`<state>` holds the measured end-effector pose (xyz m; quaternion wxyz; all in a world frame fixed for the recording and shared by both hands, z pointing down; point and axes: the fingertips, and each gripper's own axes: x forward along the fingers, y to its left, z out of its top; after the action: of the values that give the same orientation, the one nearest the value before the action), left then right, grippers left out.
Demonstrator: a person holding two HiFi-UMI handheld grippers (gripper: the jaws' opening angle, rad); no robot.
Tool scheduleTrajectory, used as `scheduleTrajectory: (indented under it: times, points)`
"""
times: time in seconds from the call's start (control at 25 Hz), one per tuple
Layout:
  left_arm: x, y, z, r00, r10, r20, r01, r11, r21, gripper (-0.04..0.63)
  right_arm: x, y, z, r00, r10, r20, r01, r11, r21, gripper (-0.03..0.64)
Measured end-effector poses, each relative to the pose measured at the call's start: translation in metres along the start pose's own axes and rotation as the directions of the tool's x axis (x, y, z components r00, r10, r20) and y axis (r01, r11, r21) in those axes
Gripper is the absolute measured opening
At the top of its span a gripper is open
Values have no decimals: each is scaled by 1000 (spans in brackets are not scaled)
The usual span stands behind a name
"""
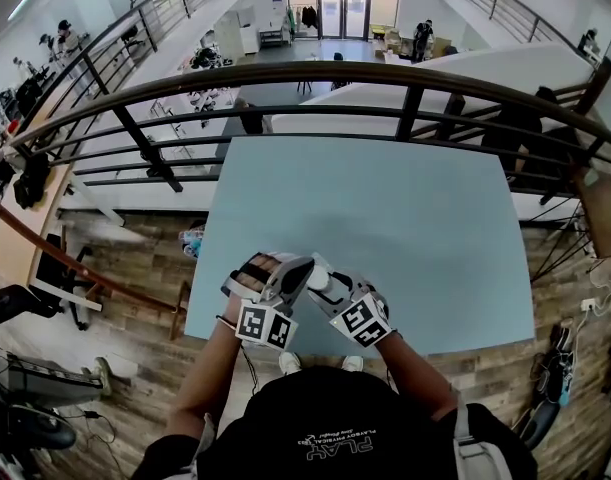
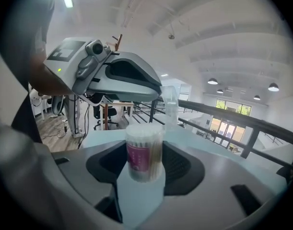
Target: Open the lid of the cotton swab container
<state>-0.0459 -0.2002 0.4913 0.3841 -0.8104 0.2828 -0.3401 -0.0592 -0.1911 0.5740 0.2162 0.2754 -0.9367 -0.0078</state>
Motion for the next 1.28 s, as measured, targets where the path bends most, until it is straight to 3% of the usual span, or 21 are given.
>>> scheduleTrajectory:
  times: [0.48,0.56,0.64,0.88,0.96,1.04,1.12,1.28]
  points:
    - [11,-2,3,1000,3,-3,-3,1000,-19,17,-4,14,-6,999,36,-7,-36,999,-18,232]
    - [12,-2,-1,1000,6,-1,-6,999,-51,17,-4,11,-4,999,37,5,-38,999,28,232]
    - [13,1,-8,1000,7,11,-5,990,-144,18,-4,5,-3,999,29,19,-30,997,76,232]
    - [8,10,-32,999,36,31,-20,908,-418,17,-7,-22,-6,998,-45,53,37,990,138,233]
    - [5,15,-42,997,70,44,-36,846,-532,18,-8,-29,-2,995,-55,86,38,981,188,233]
    - [1,21,-51,992,119,48,-60,762,-644,17,-10,-37,1,992,-71,106,45,973,225,233]
    - [-1,20,-57,988,154,25,-94,714,-694,17,-13,-44,5,988,-95,120,65,970,233,233]
    - [-2,12,-59,983,184,-13,-136,678,-722,17,-25,-58,12,973,-174,154,137,964,226,235]
